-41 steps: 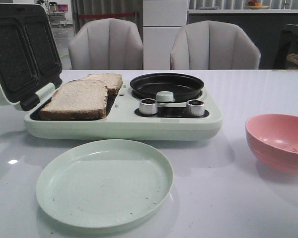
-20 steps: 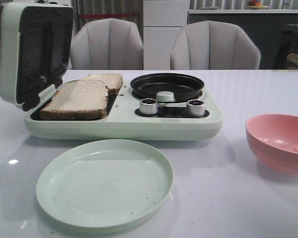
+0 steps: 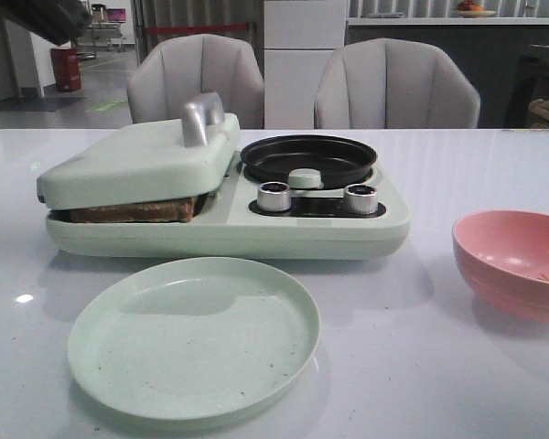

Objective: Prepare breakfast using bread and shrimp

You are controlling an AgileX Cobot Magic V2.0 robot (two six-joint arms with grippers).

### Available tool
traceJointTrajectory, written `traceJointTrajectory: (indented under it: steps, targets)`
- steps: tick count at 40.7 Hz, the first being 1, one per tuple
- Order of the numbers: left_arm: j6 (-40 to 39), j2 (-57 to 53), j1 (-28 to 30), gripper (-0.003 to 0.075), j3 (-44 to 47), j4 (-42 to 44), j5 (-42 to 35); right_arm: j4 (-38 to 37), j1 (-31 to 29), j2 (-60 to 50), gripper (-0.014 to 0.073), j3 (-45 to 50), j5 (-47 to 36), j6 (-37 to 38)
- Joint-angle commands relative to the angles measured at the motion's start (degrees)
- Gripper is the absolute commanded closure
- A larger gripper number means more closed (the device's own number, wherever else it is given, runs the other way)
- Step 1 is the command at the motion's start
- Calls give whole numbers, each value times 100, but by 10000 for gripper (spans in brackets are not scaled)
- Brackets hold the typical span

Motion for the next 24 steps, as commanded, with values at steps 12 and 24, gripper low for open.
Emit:
traceJointTrajectory:
  steps: [12, 24]
  targets:
    - [-439, -1932, -1926, 617, 1047, 827, -451, -29, -21, 18, 144, -144, -393, 4]
    - [-2760, -3716, -2844, 617, 1957, 3270, -519, -29, -21, 18, 144, -144, -393, 4]
